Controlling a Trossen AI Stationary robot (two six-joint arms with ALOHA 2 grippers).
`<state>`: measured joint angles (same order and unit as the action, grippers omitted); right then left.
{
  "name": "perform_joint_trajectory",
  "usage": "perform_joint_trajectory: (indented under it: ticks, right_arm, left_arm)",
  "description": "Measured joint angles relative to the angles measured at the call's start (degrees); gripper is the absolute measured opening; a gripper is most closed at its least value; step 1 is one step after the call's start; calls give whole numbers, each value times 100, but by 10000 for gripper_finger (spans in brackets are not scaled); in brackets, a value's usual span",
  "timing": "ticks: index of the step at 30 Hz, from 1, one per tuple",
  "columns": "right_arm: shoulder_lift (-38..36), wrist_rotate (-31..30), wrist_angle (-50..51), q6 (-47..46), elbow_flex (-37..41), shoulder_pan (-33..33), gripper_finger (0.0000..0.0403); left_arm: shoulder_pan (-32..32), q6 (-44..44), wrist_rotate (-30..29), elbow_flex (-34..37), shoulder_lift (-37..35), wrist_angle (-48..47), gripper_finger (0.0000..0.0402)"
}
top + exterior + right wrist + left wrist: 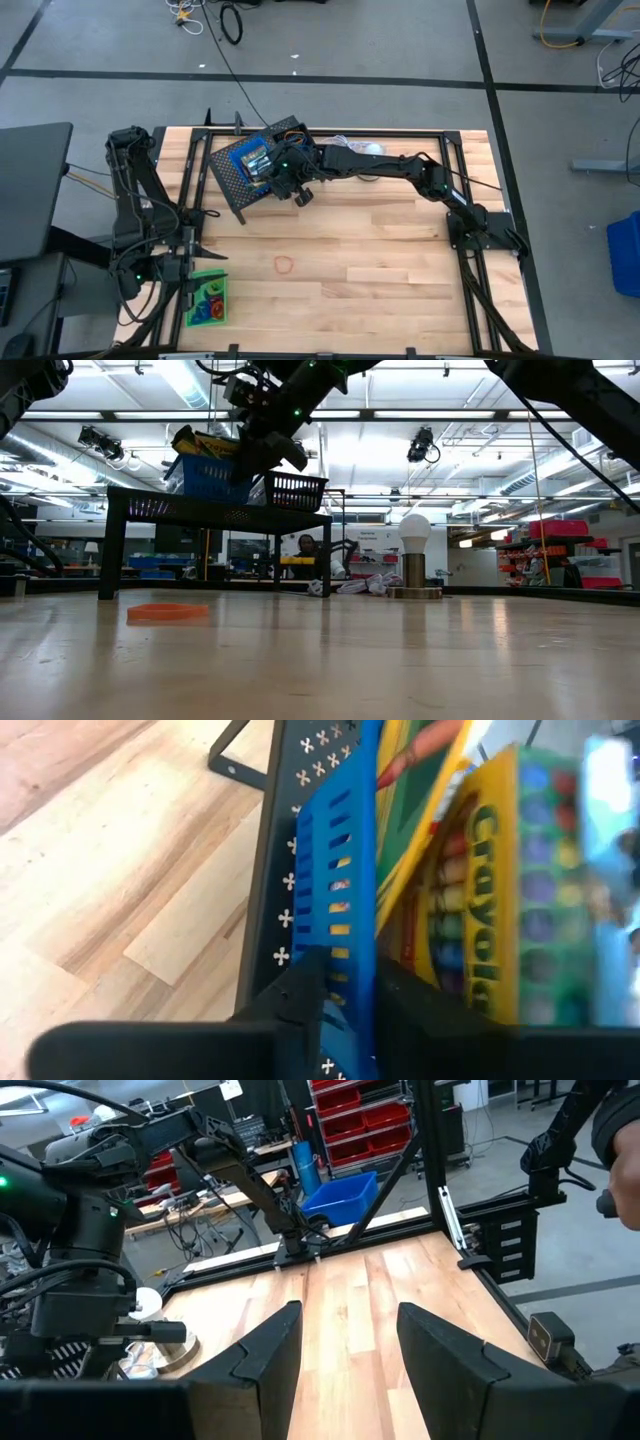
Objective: Pick & Place Office Desk Supplies
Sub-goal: Put the blue bin with crayon boxes on the shelf, then adjust the blue bin on the shelf
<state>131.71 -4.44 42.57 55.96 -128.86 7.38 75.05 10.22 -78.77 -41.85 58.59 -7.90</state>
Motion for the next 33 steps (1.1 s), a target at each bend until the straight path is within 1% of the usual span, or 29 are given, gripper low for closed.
perform_joint_trajectory:
  ticks: [6,10,24,28,33]
  right_arm:
    - [-16,-3,-15,-15,-2,-5,126]
    - [-16,-6,2,-17,-1,-32,146]
    - [-32,-814,49,-22,-2,-431,149]
    - [-129,-995,52,-111,-2,-599,149]
    - [-286,-1384,43,-171,-7,-810,149]
  left_arm:
    - [0,-15,-1,0,0,0,173]
    - [0,-17,-1,0,0,-2,173]
    - [0,-35,-1,0,0,-2,173]
    - [0,-41,-1,0,0,-4,173]
    - [-1,-60,-1,0,0,-3,173]
